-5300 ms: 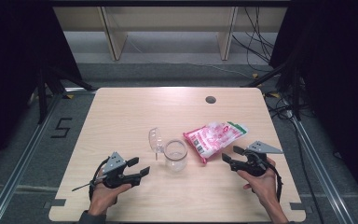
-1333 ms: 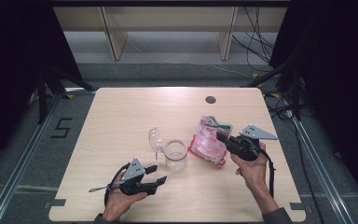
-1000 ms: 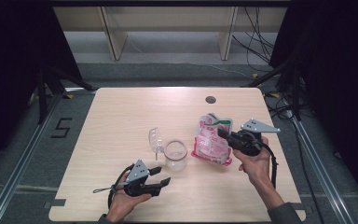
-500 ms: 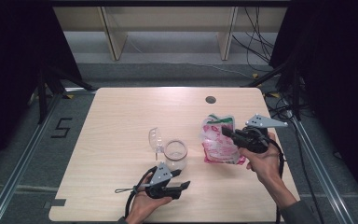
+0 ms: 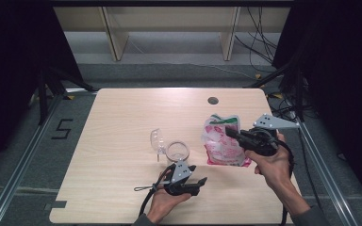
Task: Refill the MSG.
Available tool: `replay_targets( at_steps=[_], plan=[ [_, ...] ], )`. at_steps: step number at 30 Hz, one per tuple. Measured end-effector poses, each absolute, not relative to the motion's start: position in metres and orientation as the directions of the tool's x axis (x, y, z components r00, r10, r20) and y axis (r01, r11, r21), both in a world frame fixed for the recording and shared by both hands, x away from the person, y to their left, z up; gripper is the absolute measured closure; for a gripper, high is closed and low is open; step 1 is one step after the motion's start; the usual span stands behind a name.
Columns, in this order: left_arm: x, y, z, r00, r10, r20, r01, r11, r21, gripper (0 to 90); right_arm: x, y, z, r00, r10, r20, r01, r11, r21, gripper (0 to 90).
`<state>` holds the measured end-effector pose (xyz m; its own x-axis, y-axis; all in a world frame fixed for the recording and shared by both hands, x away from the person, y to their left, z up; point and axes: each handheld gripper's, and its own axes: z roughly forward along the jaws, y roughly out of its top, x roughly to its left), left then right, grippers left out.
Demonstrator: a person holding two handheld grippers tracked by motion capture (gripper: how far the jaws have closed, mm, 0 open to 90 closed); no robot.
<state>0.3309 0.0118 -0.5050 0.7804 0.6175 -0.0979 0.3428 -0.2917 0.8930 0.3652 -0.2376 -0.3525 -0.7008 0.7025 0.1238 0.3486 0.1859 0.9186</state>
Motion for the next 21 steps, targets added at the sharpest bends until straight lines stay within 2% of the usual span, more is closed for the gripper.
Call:
replay_targets(
  at_steps=[4,9,11,13,17,19,21],
  plan=[
    [0.336,0.004,-0.506,0.784,0.617,-0.065,0.327,-0.321,0.889,38.5,0.356,-0.233,-0.346,-0.729,0.675,0.111,0.321,0.194,0.927,90.0],
    [0.336,-0.005,-0.506,0.751,0.658,-0.056,0.329,-0.3,0.896,38.0,0.348,-0.226,-0.341,-0.758,0.638,0.132,0.323,0.192,0.927,90.0],
    [0.335,-0.007,-0.506,0.755,0.651,-0.077,0.333,-0.28,0.901,40.3,0.346,-0.222,-0.34,-0.761,0.636,0.127,0.321,0.2,0.926,90.0],
    [0.333,-0.01,-0.505,0.761,0.647,-0.052,0.3,-0.28,0.912,50.5,0.345,-0.217,-0.339,-0.768,0.628,0.123,0.327,0.22,0.919,90.0],
    [0.33,-0.015,-0.505,0.729,0.685,0.002,0.267,-0.287,0.92,61.9,0.346,-0.208,-0.336,-0.776,0.62,0.118,0.322,0.229,0.919,90.0],
    [0.331,-0.017,-0.505,0.711,0.703,0.014,0.254,-0.276,0.927,65.9,0.35,-0.207,-0.332,-0.775,0.628,0.073,0.287,0.247,0.925,90.0],
    [0.331,-0.017,-0.504,0.703,0.711,-0.003,0.261,-0.255,0.931,68.0,0.351,-0.204,-0.329,-0.769,0.628,0.117,0.324,0.226,0.919,90.0]
  ],
)
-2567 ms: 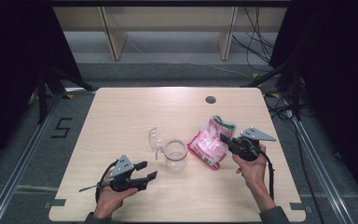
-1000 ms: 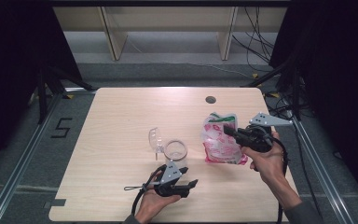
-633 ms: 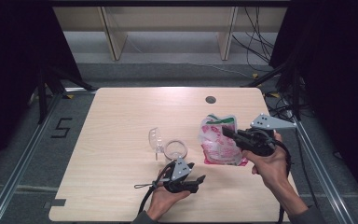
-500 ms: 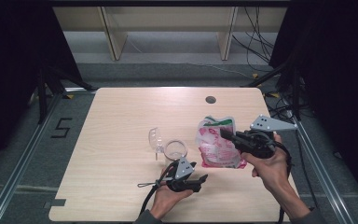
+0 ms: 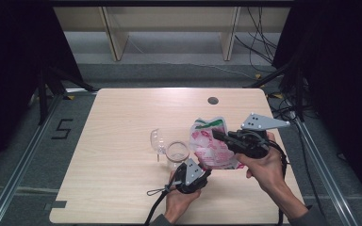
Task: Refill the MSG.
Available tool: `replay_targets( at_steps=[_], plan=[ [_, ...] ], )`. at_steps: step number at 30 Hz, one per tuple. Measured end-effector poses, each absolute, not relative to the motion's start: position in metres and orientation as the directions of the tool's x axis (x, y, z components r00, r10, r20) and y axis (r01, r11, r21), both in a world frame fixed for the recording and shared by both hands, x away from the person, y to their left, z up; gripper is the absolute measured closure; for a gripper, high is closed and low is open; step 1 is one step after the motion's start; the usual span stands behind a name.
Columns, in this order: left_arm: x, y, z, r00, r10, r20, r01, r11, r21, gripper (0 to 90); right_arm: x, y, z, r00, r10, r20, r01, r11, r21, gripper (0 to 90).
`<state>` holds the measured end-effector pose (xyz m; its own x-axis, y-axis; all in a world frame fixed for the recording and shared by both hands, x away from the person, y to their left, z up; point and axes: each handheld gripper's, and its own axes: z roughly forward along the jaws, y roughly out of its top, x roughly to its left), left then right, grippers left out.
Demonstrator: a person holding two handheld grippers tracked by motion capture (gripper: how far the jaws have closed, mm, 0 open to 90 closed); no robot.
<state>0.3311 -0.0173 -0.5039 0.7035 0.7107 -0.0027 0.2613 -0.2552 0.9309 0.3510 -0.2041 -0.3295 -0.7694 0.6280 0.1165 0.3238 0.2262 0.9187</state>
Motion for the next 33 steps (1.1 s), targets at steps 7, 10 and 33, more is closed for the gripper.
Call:
replay_targets(
  at_steps=[7,10,33],
  plan=[
    [0.327,-0.019,-0.505,0.689,0.722,-0.063,0.28,-0.185,0.942,69.6,0.362,-0.196,-0.324,-0.769,0.634,0.079,0.294,0.241,0.925,90.0],
    [0.328,-0.02,-0.506,0.686,0.717,-0.124,0.297,-0.12,0.947,69.6,0.365,-0.189,-0.323,-0.77,0.633,0.084,0.288,0.227,0.93,90.0],
    [0.339,-0.03,-0.518,0.656,0.702,-0.278,0.347,0.046,0.937,69.9,0.387,-0.145,-0.325,-0.779,0.625,0.042,0.308,0.323,0.895,90.0]
  ],
)
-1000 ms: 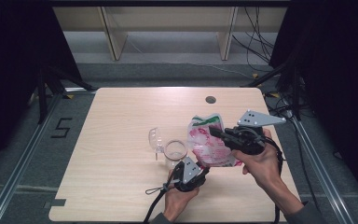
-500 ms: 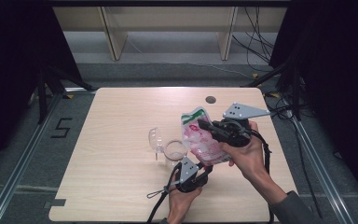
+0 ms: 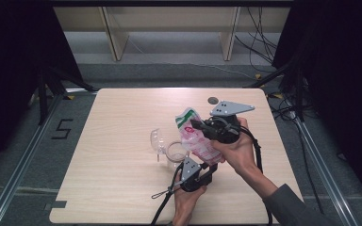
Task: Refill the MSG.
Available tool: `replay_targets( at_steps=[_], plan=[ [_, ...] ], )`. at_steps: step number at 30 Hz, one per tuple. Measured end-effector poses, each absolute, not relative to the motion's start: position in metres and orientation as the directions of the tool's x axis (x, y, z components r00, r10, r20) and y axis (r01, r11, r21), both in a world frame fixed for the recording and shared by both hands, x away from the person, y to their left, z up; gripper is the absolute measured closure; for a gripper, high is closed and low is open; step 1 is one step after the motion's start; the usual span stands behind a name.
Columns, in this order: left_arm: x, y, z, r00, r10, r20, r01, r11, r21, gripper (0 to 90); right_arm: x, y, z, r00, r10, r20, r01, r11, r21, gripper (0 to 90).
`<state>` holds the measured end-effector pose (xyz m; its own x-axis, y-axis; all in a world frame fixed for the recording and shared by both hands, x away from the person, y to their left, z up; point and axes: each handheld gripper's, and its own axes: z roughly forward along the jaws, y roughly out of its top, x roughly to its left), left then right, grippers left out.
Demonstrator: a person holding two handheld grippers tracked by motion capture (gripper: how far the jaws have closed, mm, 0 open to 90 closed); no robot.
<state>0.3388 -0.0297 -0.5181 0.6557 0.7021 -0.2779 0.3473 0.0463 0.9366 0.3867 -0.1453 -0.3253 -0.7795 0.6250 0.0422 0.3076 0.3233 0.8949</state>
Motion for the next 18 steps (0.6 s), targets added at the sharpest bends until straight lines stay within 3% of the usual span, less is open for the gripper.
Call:
replay_targets(
  at_steps=[18],
  plan=[
    [0.341,-0.037,-0.521,0.653,0.698,-0.292,0.351,0.063,0.934,70.5,0.397,-0.128,-0.334,-0.778,0.628,0.021,0.32,0.368,0.873,90.0]
  ],
)
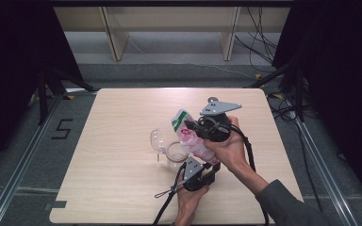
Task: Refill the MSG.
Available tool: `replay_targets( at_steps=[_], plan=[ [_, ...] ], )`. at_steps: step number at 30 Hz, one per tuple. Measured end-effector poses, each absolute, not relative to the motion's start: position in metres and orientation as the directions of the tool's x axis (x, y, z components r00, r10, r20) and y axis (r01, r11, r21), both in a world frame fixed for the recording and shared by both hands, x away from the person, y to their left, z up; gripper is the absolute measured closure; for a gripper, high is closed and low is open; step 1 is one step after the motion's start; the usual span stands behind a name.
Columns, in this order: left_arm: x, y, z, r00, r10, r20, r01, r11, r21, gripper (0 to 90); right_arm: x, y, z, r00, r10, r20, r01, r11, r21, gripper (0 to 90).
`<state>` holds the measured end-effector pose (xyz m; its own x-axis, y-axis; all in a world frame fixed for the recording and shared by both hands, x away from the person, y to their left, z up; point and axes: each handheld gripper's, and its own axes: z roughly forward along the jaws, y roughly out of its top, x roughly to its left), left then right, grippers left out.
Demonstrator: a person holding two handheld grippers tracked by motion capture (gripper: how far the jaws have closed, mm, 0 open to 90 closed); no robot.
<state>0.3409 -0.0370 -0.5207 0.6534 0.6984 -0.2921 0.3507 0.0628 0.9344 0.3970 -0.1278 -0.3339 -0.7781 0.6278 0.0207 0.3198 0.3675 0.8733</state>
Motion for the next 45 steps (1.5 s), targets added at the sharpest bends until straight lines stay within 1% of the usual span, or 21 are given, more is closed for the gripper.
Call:
replay_targets(
  at_steps=[2,4,7,8,10,11,13,14,15,16,27,28,30,32,34,35,38,40,41,43,45],
  plan=[
    [0.341,-0.037,-0.52,0.656,0.699,-0.287,0.347,0.058,0.936,70.6,0.399,-0.127,-0.334,-0.782,0.623,0.001,0.304,0.38,0.874,90.0],
    [0.342,-0.038,-0.521,0.668,0.693,-0.271,0.331,0.049,0.942,70.9,0.398,-0.123,-0.335,-0.78,0.626,0.019,0.323,0.376,0.868,90.0],
    [0.342,-0.038,-0.521,0.668,0.693,-0.273,0.33,0.053,0.943,71.2,0.4,-0.12,-0.336,-0.791,0.612,-0.012,0.299,0.403,0.865,90.0],
    [0.342,-0.037,-0.521,0.669,0.694,-0.264,0.326,0.045,0.944,71.2,0.399,-0.119,-0.336,-0.778,0.628,0.01,0.323,0.386,0.864,90.0],
    [0.343,-0.036,-0.521,0.675,0.696,-0.246,0.323,0.02,0.946,71.3,0.401,-0.117,-0.337,-0.786,0.618,0.005,0.319,0.399,0.86,90.0],
    [0.343,-0.037,-0.521,0.67,0.693,-0.266,0.327,0.046,0.944,71.4,0.402,-0.117,-0.337,-0.785,0.619,-0.007,0.308,0.401,0.863,90.0],
    [0.343,-0.037,-0.521,0.671,0.692,-0.267,0.326,0.049,0.944,71.5,0.402,-0.115,-0.338,-0.768,0.64,0.014,0.33,0.377,0.865,90.0],
    [0.344,-0.037,-0.521,0.673,0.69,-0.266,0.326,0.045,0.944,71.6,0.404,-0.115,-0.338,-0.778,0.628,-0.008,0.308,0.391,0.867,90.0],
    [0.344,-0.035,-0.521,0.678,0.692,-0.249,0.326,0.021,0.945,71.5,0.403,-0.114,-0.338,-0.775,0.632,0.013,0.332,0.389,0.859,90.0],
    [0.344,-0.036,-0.52,0.676,0.681,-0.281,0.332,0.059,0.941,71.6,0.404,-0.114,-0.338,-0.776,0.631,0.016,0.333,0.387,0.86,90.0],
    [0.347,-0.036,-0.518,0.682,0.67,-0.291,0.329,0.075,0.942,72.0,0.408,-0.106,-0.338,-0.772,0.635,-0.019,0.313,0.406,0.858,90.0],
    [0.347,-0.036,-0.518,0.684,0.667,-0.295,0.328,0.079,0.941,72.1,0.407,-0.105,-0.338,-0.768,0.641,-0.002,0.333,0.401,0.853,90.0],
    [0.348,-0.036,-0.518,0.683,0.668,-0.296,0.326,0.084,0.942,72.1,0.409,-0.103,-0.338,-0.77,0.639,-0.006,0.328,0.404,0.854,90.0],
    [0.349,-0.034,-0.517,0.691,0.669,-0.275,0.323,0.054,0.945,72.2,0.41,-0.101,-0.337,-0.772,0.635,-0.017,0.323,0.416,0.85,90.0],
    [0.348,-0.036,-0.516,0.69,0.658,-0.303,0.32,0.098,0.942,72.3,0.409,-0.099,-0.336,-0.769,0.639,-0.002,0.343,0.415,0.843,90.0],
    [0.349,-0.036,-0.516,0.69,0.658,-0.301,0.317,0.098,0.943,72.3,0.411,-0.099,-0.336,-0.783,0.622,-0.028,0.313,0.432,0.846,90.0],
    [0.35,-0.035,-0.516,0.691,0.659,-0.297,0.317,0.093,0.944,72.4,0.411,-0.095,-0.337,-0.77,0.638,-0.019,0.327,0.42,0.847,90.0],
    [0.35,-0.036,-0.516,0.692,0.657,-0.299,0.315,0.098,0.944,72.5,0.412,-0.095,-0.337,-0.781,0.623,-0.031,0.318,0.441,0.839,90.0],
    [0.35,-0.035,-0.516,0.69,0.667,-0.283,0.315,0.075,0.946,72.5,0.413,-0.094,-0.337,-0.781,0.624,-0.026,0.322,0.438,0.84,90.0],
    [0.351,-0.036,-0.516,0.686,0.665,-0.295,0.311,0.098,0.945,72.6,0.413,-0.093,-0.338,-0.781,0.624,-0.028,0.318,0.436,0.842,90.0],
    [0.352,-0.034,-0.515,0.69,0.67,-0.273,0.308,0.069,0.949,72.7,0.413,-0.093,-0.337,-0.781,0.623,-0.039,0.308,0.439,0.844,90.0]
  ],
)
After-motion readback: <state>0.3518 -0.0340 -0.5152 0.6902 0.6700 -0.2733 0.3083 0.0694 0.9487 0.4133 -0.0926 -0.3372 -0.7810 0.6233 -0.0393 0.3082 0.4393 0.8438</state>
